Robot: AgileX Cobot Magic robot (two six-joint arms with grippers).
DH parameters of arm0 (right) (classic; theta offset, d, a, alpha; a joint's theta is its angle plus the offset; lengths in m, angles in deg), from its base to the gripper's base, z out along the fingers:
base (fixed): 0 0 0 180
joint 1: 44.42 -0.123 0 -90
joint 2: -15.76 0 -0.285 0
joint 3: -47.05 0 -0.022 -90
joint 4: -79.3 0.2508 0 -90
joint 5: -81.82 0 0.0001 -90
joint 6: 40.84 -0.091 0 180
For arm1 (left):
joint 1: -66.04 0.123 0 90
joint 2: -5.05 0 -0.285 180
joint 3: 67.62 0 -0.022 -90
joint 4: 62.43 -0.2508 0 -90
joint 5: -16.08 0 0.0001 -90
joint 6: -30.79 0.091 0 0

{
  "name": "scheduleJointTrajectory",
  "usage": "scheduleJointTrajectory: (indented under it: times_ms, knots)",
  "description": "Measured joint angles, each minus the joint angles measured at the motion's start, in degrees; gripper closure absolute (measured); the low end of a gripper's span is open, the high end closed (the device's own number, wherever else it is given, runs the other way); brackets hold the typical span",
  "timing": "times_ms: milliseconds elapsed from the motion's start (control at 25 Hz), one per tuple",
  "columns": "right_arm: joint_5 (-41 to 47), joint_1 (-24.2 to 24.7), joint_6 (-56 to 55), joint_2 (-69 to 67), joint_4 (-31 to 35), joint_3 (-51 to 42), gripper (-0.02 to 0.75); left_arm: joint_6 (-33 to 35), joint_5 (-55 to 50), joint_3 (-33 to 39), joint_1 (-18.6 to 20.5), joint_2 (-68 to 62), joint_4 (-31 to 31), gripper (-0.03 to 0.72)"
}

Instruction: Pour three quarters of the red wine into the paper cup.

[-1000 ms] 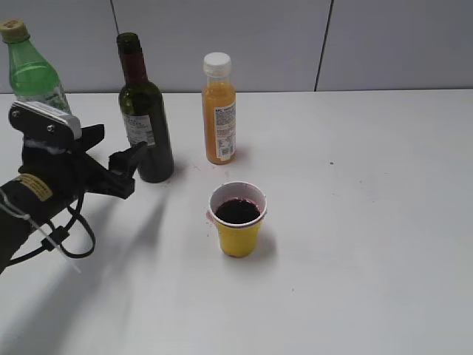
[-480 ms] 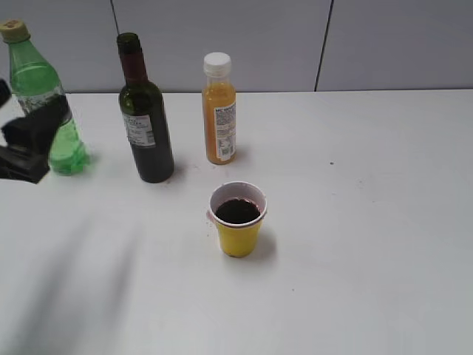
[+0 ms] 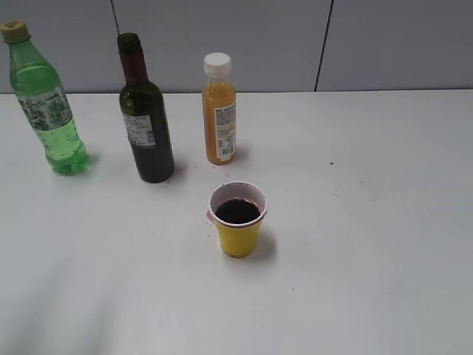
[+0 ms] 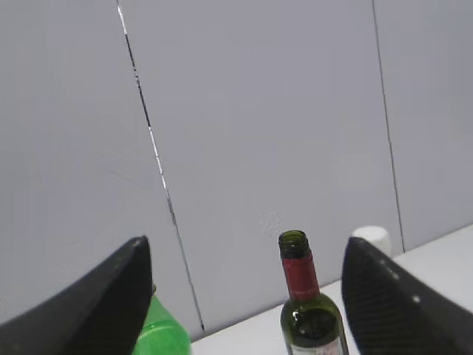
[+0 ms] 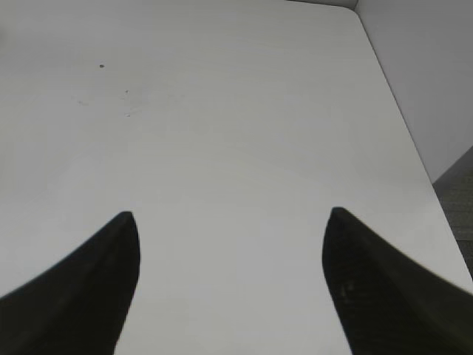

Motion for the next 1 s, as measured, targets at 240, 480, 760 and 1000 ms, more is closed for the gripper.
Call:
scheduleJointTrajectory:
  times_ms: [240,480,760,1000]
  knots:
    - [0.0,0.0,0.0,0.0,0.0,0.0,0.155,0.32,-35.81,-11.99,0.0,14.7,-3.79,0.082]
    - [0.0,0.0,0.0,0.0,0.0,0.0,0.157,0.32,-71.21,-25.97,0.0,18.52,-6.13,0.089]
    - [0.0,0.0,0.0,0.0,0.0,0.0,0.157,-1.98,-98.48,-32.41,0.0,19.82,-6.13,0.097]
    - [0.0,0.0,0.0,0.0,0.0,0.0,0.157,-5.41,-99.42,-25.61,0.0,29.73,-6.13,0.097]
